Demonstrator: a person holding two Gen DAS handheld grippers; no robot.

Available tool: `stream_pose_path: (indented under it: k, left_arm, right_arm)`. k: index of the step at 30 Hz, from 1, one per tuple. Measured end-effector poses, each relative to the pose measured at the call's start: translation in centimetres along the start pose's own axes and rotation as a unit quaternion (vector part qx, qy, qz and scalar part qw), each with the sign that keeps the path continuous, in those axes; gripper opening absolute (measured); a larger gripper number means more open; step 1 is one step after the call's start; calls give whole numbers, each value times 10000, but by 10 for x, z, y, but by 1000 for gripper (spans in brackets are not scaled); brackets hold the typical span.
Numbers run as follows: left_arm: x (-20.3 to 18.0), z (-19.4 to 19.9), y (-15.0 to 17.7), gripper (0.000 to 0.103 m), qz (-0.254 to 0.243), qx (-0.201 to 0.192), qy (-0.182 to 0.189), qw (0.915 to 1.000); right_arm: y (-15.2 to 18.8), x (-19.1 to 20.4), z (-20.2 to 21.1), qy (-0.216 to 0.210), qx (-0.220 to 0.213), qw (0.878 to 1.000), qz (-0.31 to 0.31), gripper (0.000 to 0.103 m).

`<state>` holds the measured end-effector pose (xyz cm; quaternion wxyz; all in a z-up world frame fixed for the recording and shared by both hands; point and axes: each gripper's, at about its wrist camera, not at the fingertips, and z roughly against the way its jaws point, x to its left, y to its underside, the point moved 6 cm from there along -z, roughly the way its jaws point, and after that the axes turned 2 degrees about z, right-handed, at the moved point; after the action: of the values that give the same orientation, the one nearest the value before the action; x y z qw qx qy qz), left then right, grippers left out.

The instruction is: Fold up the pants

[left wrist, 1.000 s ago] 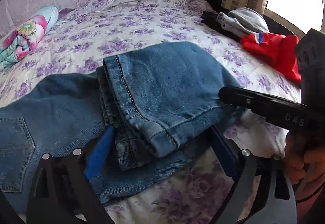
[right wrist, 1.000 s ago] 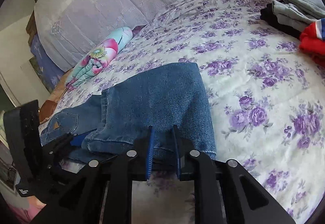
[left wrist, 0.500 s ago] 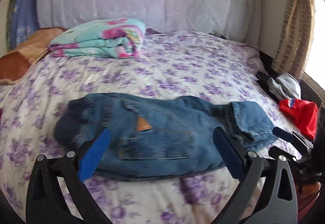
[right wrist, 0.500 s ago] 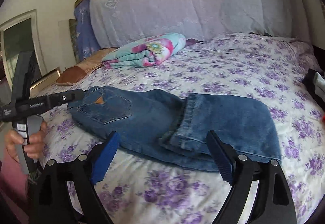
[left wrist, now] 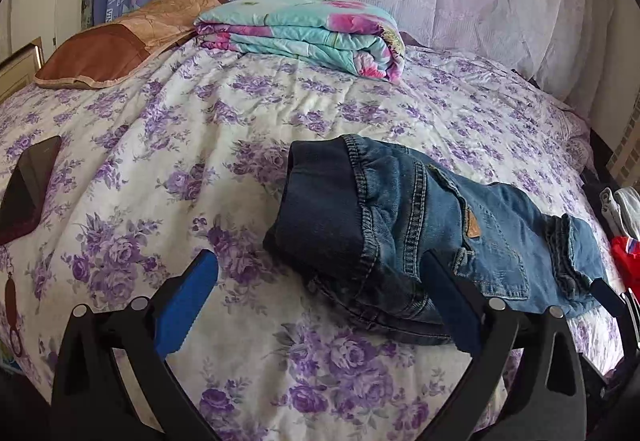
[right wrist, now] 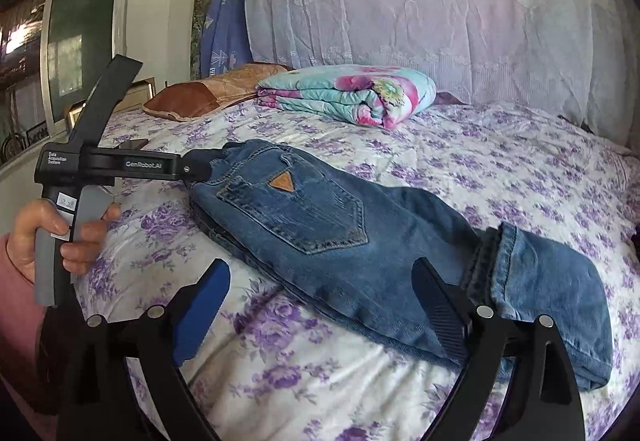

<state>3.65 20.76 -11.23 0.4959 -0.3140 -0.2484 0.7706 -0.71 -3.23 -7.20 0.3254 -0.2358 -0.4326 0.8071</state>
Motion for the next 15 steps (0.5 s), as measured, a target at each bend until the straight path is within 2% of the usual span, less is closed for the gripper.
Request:
stream_pose_path:
  k: [4,7,10,12,15]
  left_arm:
    - [4,-10,-5,99,22,64,125,9999]
    - [16,-11,-13,99,87,21,212,9997]
    - [29,-21,-14,99,386,313,815,9954]
    - [32,-29,-11,99,478,459,1004,9927]
    - [32,-26,-10,99,435,366,1275,9902]
  right_arm:
    - [-16,33,-15,-170,158,9983,530,93]
    - [-28,57,-25,-30,216,9936,1112,93]
    - [-37,80,-40,53,289,9869,1588,93]
    - [-40,94,-55,6,458,9832,1767,92]
    - [-42,111,-76,141,617,9751,2124,90]
